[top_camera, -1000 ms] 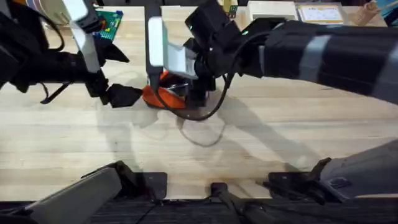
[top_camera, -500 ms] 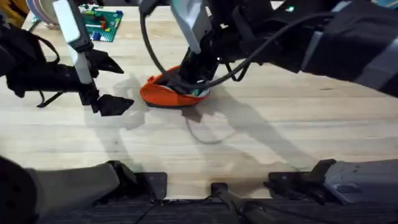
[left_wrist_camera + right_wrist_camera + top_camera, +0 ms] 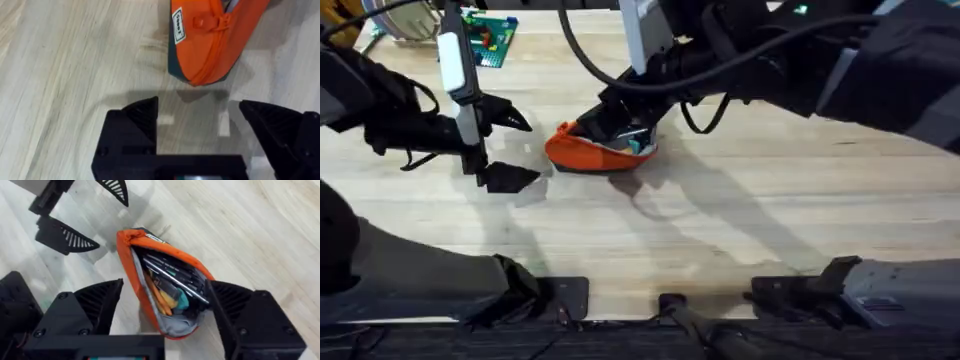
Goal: Unzip the bag, pick up the pens from the table one at a time and place them inside, then zip the bag closed.
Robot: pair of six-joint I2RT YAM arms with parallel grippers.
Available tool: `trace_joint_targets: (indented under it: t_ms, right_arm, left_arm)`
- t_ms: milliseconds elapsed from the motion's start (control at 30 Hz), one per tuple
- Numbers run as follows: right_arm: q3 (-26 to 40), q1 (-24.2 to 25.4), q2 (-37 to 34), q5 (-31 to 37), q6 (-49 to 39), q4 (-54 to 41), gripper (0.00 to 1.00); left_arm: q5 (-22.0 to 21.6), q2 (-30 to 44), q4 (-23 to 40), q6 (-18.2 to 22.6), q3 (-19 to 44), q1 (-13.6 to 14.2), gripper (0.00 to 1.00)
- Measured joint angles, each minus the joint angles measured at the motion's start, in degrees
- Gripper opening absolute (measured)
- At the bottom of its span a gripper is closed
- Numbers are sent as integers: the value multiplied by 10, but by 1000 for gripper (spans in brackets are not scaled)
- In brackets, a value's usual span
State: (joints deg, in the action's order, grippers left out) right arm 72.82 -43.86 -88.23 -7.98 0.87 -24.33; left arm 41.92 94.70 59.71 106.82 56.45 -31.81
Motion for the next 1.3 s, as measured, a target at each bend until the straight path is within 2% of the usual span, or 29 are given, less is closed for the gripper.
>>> trace_joint_targets:
  t_ms: [400, 433, 567, 833, 1033, 1300]
  right_arm:
    - [4, 0, 0, -20, 81, 25, 997]
    - [24, -7, 0, -20, 106, 26, 996]
    - [49, -22, -9, -20, 112, 25, 996]
    - [97, -57, -68, -20, 116, 16, 996]
    - [101, -75, -114, -20, 131, 43, 997]
    - [102, -76, -146, -20, 139, 78, 997]
  left_arm:
    - [-1, 2, -4, 8, 0, 0, 993]
    - [-1, 2, -4, 8, 0, 0, 993]
    - [-1, 2, -6, 8, 0, 0, 993]
    - [-1, 2, -6, 8, 0, 0, 993]
    - [-1, 2, -6, 8, 0, 0, 993]
    - [-1, 2, -6, 8, 0, 0, 993]
